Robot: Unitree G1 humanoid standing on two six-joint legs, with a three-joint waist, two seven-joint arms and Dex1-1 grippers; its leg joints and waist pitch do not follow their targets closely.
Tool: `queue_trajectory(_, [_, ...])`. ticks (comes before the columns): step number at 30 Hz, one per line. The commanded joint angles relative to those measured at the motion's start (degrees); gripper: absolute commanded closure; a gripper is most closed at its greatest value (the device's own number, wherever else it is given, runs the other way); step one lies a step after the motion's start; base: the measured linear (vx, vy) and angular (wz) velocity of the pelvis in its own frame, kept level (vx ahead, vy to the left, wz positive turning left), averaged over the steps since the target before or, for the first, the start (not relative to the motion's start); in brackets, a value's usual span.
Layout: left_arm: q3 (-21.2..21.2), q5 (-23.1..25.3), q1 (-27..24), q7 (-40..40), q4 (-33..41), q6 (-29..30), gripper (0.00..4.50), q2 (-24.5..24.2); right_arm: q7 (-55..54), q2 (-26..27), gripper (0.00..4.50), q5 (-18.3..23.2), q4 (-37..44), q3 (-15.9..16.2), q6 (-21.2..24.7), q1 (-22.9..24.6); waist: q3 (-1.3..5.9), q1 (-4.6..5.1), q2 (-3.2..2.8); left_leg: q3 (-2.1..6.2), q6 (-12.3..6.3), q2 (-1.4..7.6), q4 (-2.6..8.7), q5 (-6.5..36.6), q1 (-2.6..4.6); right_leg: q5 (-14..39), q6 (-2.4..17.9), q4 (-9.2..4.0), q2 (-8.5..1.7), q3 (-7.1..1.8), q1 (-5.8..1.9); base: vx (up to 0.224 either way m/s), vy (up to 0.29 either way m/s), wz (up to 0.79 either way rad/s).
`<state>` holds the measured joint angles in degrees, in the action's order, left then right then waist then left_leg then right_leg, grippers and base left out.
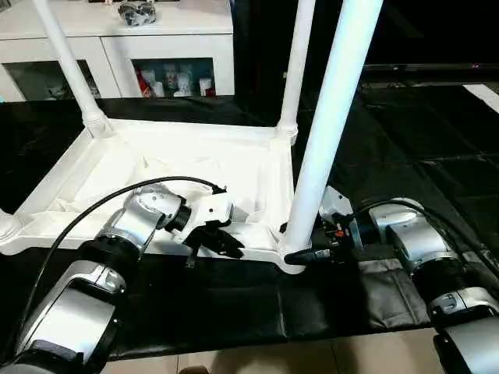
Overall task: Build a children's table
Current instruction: Rotate leg to tighten
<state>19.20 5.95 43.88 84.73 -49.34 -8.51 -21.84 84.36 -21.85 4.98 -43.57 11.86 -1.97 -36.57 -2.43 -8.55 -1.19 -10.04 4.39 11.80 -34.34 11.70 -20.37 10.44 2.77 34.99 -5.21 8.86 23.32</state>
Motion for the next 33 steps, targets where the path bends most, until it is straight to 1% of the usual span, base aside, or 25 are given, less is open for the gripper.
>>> queue_trajectory(1, [1.1,0.5,2.1,1.9,-0.2,-1.3,4.5,-0.1,-0.2,0.4,1.69,0.5,-0.2,0.1,-0.1,-0.6,4.01,0.11,0.22,0.55,-5.09,2.29,3.54,5.8,-0.04,9.7,9.7,-3.96,-4.58,-4.27,-3.91,0.0,0.0,0.0])
queue_trajectory(4, [0.4,0.1,2.4,0.7,-0.7,-0.3,4.5,0.3,-1.1,1.1,1.73,1.5,0.0,-0.9,0.9,-0.2,4.06,0.09,0.21,0.57,-4.98,2.3,3.53,5.6,-0.02,9.7,9.6,-3.93,-4.54,-4.25,-3.93,0.0,0.0,0.0])
queue_trajectory(7, [-0.5,-0.3,2.4,-1.5,-0.8,1.4,4.5,0.9,-2.8,2.1,1.75,2.5,1.6,-1.8,2.3,1.6,4.06,0.02,0.16,0.62,-4.97,2.46,3.55,5.3,0.05,9.0,9.9,-3.84,-4.64,-4.29,-3.88,0.0,0.0,0.0])
queue_trajectory(8, [-1.1,-0.6,2.4,-2.6,-0.8,2.4,4.5,1.4,-4.3,2.6,1.75,2.7,1.9,-2.3,2.4,2.3,4.04,0.11,0.3,0.56,-4.86,2.45,3.56,5.5,0.0,9.0,9.9,-3.85,-4.62,-4.32,-3.91,0.0,0.0,0.0])
queue_trajectory(10, [-2.8,-1.5,2.6,-7.1,-0.8,5.5,4.5,2.9,-9.4,4.7,1.75,3.9,2.9,-4.3,4.4,3.8,3.94,0.07,0.22,0.57,-4.41,2.47,3.62,5.9,0.11,10.0,9.7,-4.05,-4.67,-4.29,-3.86,0.0,0.0,0.0])
queue_trajectory(11, [-3.6,-1.8,2.8,-9.2,-0.9,7.0,4.5,3.8,-13.2,5.9,1.75,3.8,2.6,-5.3,5.0,4.0,3.89,0.19,0.34,0.63,-4.02,2.37,3.69,6.0,0.0,11.2,9.3,-4.14,-4.66,-4.23,-3.99,0.0,0.0,0.0])
queue_trajectory(12, [-4.3,-2.0,2.9,-11.8,-0.8,8.8,4.5,4.8,-18.8,7.6,1.76,3.5,1.6,-6.5,5.9,3.8,3.9,0.28,0.34,0.59,-3.71,2.34,3.7,6.1,0.1,11.8,9.0,-4.22,-4.65,-4.22,-3.91,0.0,0.0,0.0])
queue_trajectory(13, [-4.6,-1.8,3.0,-14.3,-0.7,10.3,4.5,5.7,-24.0,9.3,1.76,3.1,0.5,-7.6,6.1,3.5,3.78,0.49,0.16,0.67,-2.92,2.29,3.84,6.6,0.17,13.5,8.6,-4.43,-4.7,-4.15,-3.8,0.0,0.0,0.0])
queue_trajectory(14, [-4.9,-1.4,3.1,-17.0,-0.7,11.6,4.5,6.7,-28.8,11.1,1.76,2.9,-0.5,-8.6,6.1,3.1,3.72,0.93,0.5,0.71,-2.23,2.07,3.93,6.9,0.04,15.5,7.8,-4.72,-4.75,-4.04,-3.97,0.0,0.0,0.0])
queue_trajectory(15, [-5.0,-1.2,3.2,-18.6,-0.7,12.4,4.5,7.3,-31.4,12.1,1.76,2.9,-1.1,-9.1,6.1,2.9,3.68,1.24,0.27,0.81,-1.46,2.06,4.03,6.9,0.09,16.9,7.3,-4.86,-4.85,-4.07,-3.88,0.0,0.0,0.0])
queue_trajectory(16, [-5.7,-1.2,3.6,-22.0,-0.5,14.6,4.5,8.8,-35.5,14.1,1.76,3.1,-2.0,-10.0,6.6,2.4,3.64,1.51,0.36,0.77,-1.48,1.95,4.05,7.0,0.11,17.4,7.1,-5.09,-4.79,-4.06,-3.89,0.0,0.0,0.0])
queue_trajectory(17, [-6.1,-1.3,3.8,-23.8,-0.3,15.8,4.5,9.8,-38.0,15.2,1.76,3.1,-2.6,-10.4,6.8,2.0,3.67,1.92,0.35,0.74,-1.54,1.87,3.98,6.5,0.02,16.6,7.5,-5.02,-4.84,-4.16,-3.96,0.0,0.0,0.0])
queue_trajectory(18, [-7.4,-1.7,4.5,-28.8,0.4,19.5,4.5,12.4,-45.0,18.4,1.76,2.9,-3.9,-11.5,7.6,1.0,3.77,2.05,0.35,0.68,-1.68,1.82,3.91,6.1,0.05,16.1,7.6,-4.97,-4.74,-4.19,-3.98,0.0,0.0,0.0])
queue_trajectory(19, [-7.4,-1.7,4.5,-28.8,0.4,19.5,4.5,12.4,-45.0,18.4,1.76,2.9,-3.9,-11.5,7.6,1.0,3.66,2.43,0.11,0.79,-1.34,2.02,4.03,5.5,0.14,15.0,8.4,-4.86,-4.79,-4.25,-3.78,0.0,0.0,0.0])
queue_trajectory(20, [-8.3,-1.9,4.9,-32.2,1.6,22.5,4.5,14.5,-50.4,20.8,1.76,2.3,-4.3,-12.5,8.8,0.2,3.76,2.61,0.3,0.63,-1.77,1.79,3.89,5.2,0.07,14.1,8.5,-4.81,-4.64,-4.27,-3.96,0.0,0.0,0.0])
queue_trajectory(21, [-8.6,-2.1,5.0,-33.7,2.5,23.6,4.5,15.9,-52.7,22.2,1.76,2.3,-4.7,-12.9,9.5,-0.5,3.79,2.69,0.19,0.72,-1.93,1.89,3.94,4.6,0.09,13.1,8.9,-4.66,-4.72,-4.29,-3.95,0.0,0.0,0.0])
queue_trajectory(22, [-8.5,-2.5,4.5,-34.7,5.4,25.7,4.5,18.0,-53.7,24.1,1.76,1.4,-5.2,-12.0,8.7,-1.3,3.83,2.69,0.24,0.63,-2.11,1.8,3.86,4.6,0.13,13.0,9.1,-4.72,-4.76,-4.23,-3.98,0.0,0.0,0.0])
queue_trajectory(23, [-8.1,-2.6,4.0,-34.8,7.4,26.6,4.5,19.1,-54.0,24.7,1.76,0.1,-5.3,-10.9,7.5,-1.5,3.87,2.7,0.2,0.61,-2.62,1.85,3.79,4.2,0.06,11.7,9.4,-4.57,-4.78,-4.3,-4.04,0.0,0.0,0.0])
queue_trajectory(24, [-8.1,-2.6,4.0,-34.8,7.4,26.6,4.5,19.1,-54.0,24.7,1.76,0.1,-5.3,-10.9,7.5,-1.5,3.89,2.69,0.31,0.61,-3.0,1.84,3.76,3.9,0.01,11.0,9.6,-4.51,-4.72,-4.28,-4.03,0.0,0.0,0.0])
queue_trajectory(25, [-7.6,-2.6,3.6,-34.5,8.3,26.9,4.5,19.3,-53.8,24.8,1.41,-0.6,-5.3,-10.4,6.7,-1.3,3.88,2.76,0.44,0.56,-3.89,1.68,3.7,3.4,-0.17,9.8,9.7,-4.39,-4.56,-4.26,-4.15,0.0,0.0,0.0])
queue_trajectory(26, [-7.0,-2.4,3.1,-33.9,8.9,26.6,4.5,19.0,-53.2,24.3,1.2,-1.0,-5.3,-10.1,5.4,-0.7,3.98,2.74,0.36,0.58,-4.51,1.78,3.64,3.1,-0.23,8.5,10.0,-4.19,-4.6,-4.31,-4.15,0.0,0.0,0.0])
queue_trajectory(27, [-7.0,-2.4,3.1,-33.9,8.9,26.5,4.5,19.0,-53.2,24.3,1.06,-1.0,-5.3,-10.1,5.4,-0.7,4.0,2.77,0.42,0.54,-5.06,1.72,3.58,2.9,-0.18,7.2,10.4,-4.07,-4.59,-4.36,-4.15,0.0,0.0,0.0])
queue_trajectory(29, [-6.7,-1.7,2.9,-33.4,8.4,25.2,4.5,18.0,-52.4,23.4,0.97,-1.1,-5.3,-10.1,4.8,0.0,3.95,2.81,0.45,0.55,-5.73,1.75,3.58,2.7,-0.24,6.5,10.6,-4.0,-4.57,-4.33,-4.16,0.0,0.0,0.0])
queue_trajectory(32, [-7.0,-1.6,2.1,-32.8,9.3,25.6,4.5,16.2,-51.6,21.5,0.62,-1.8,-4.6,-10.1,3.2,1.0,3.87,2.83,0.43,0.56,-5.76,1.8,3.63,3.5,-0.25,7.9,10.3,-4.18,-4.67,-4.32,-4.24,0.0,0.0,0.0])
queue_trajectory(33, [-7.0,-1.6,2.0,-32.7,9.4,25.6,4.5,16.0,-51.5,21.3,0.62,-1.8,-4.5,-10.1,3.0,1.1,3.86,2.85,0.42,0.58,-5.65,1.85,3.65,3.7,-0.26,8.2,10.2,-4.17,-4.72,-4.32,-4.24,0.0,0.0,0.0])
